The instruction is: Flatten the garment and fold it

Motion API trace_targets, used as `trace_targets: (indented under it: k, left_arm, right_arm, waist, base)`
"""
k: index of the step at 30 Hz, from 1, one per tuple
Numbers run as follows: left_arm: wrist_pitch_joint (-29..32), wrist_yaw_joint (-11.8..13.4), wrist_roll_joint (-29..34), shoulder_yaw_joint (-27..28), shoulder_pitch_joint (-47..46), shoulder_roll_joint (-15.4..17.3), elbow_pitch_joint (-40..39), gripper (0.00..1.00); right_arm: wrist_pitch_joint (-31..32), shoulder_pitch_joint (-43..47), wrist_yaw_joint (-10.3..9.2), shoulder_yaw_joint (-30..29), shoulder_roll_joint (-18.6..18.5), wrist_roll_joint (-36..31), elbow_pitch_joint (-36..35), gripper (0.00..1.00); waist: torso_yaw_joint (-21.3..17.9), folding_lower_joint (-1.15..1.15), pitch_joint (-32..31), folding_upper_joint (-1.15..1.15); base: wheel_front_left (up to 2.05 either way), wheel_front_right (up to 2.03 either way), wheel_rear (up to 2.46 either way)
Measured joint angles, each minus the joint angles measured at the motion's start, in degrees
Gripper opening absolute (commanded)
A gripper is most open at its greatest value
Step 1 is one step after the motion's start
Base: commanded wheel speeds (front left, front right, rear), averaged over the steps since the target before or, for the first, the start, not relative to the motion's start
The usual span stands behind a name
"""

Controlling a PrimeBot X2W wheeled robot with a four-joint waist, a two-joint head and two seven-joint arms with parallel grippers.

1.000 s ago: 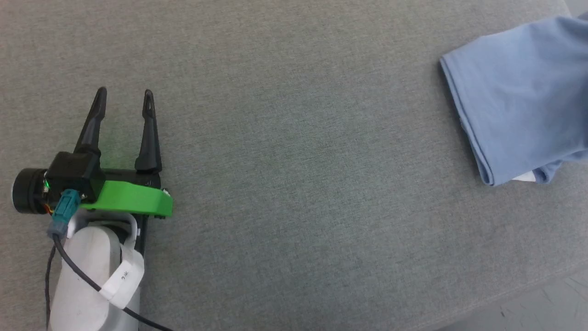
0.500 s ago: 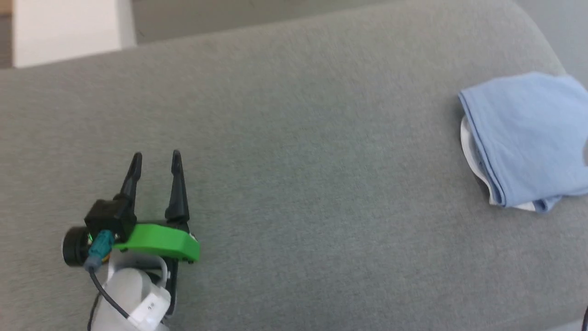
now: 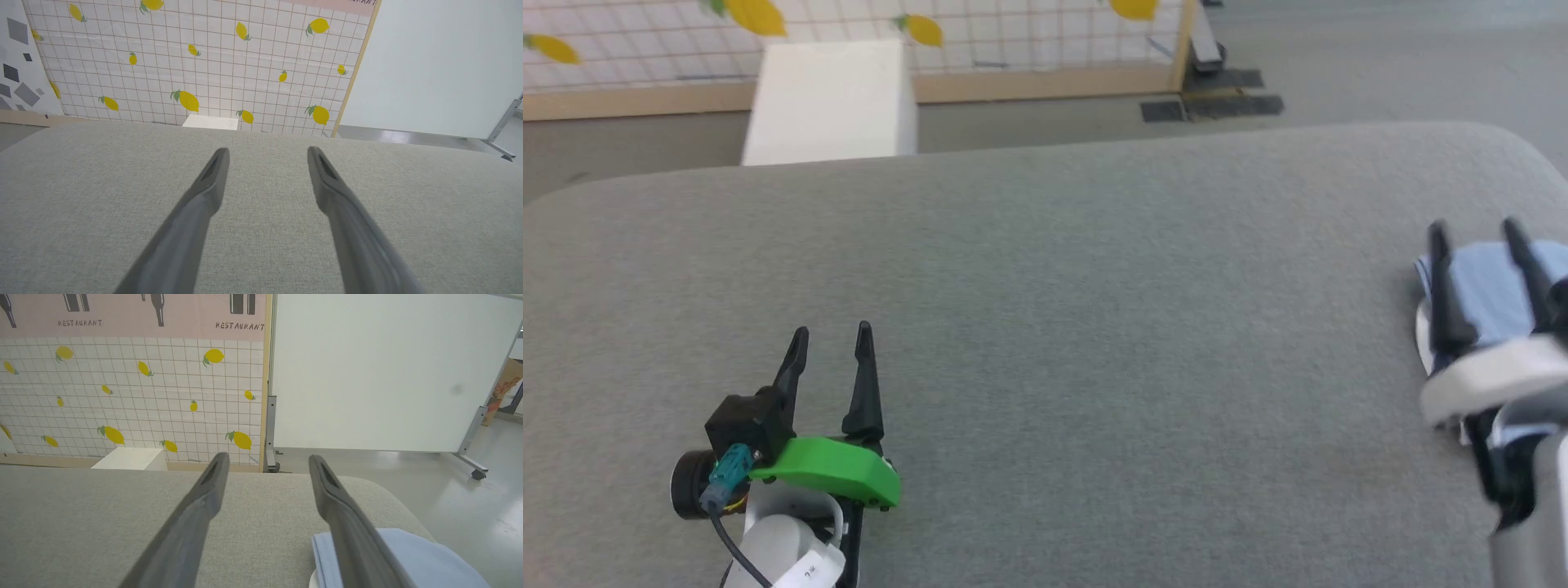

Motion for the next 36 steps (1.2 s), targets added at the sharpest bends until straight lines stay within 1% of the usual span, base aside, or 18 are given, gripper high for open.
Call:
trace_targets:
  k: [4,6,14,18,22,34,35,36]
  left_arm:
    - [-0.1,0.0,0.0,0.0,0.8,-0.1,0.2,1.0]
    - [-0.1,0.0,0.0,0.0,1.5,-0.1,0.3,1.0]
    - [-0.1,-0.3,0.0,-1.1,3.5,-0.3,1.3,1.0]
    - [-0.1,-0.3,0.0,-1.4,4.3,-0.4,1.4,1.0]
    - [-0.1,-0.3,-0.2,-1.8,5.0,-0.4,1.5,1.0]
    - [-0.1,-0.3,-0.5,-2.1,5.2,-0.5,1.8,1.0]
    - [-0.1,-0.3,-0.5,-2.1,5.2,-0.5,1.8,0.0]
    - [-0.1,-0.3,-0.5,-2.1,5.2,-0.5,1.8,0.0]
  right_arm:
    - [-1.5,6.2,0.0,0.8,3.1,-0.1,-5.0,1.0]
    - [-2.2,8.9,0.01,1.8,4.0,-0.3,-6.3,1.0]
    - [-4.1,16.6,0.0,2.4,6.2,-1.8,-8.3,1.0]
    - [-4.1,18.2,0.0,2.4,6.4,-2.1,-8.9,1.0]
    - [-4.1,19.1,0.0,2.0,6.4,-0.8,-9.0,1.0]
    - [-4.6,19.1,0.0,2.2,6.4,0.0,-8.3,1.0]
    - [-4.5,19.1,0.0,2.2,6.4,0.0,-8.2,0.0]
    - [-4.5,19.1,0.0,2.1,6.4,0.0,-8.2,0.0]
  waist:
    - [2.0,0.0,-2.1,0.0]
    - [2.6,0.0,-3.1,0.0]
    - [4.9,0.0,-5.9,0.0]
    - [5.6,0.0,-6.6,0.0]
    - [6.1,0.0,-6.9,0.0]
    - [5.9,0.0,-6.4,0.0]
    - [5.9,0.0,-6.4,0.0]
    - [5.9,0.0,-6.4,0.0]
  base:
    - [0.0,0.0,0.0]
    - [0.0,0.0,0.0]
    - [0.0,0.0,0.0]
    - [0.0,0.0,0.0]
    - [0.0,0.0,0.0]
    - [0.0,0.0,0.0]
    - [0.0,0.0,0.0]
    - [0.0,0.0,0.0]
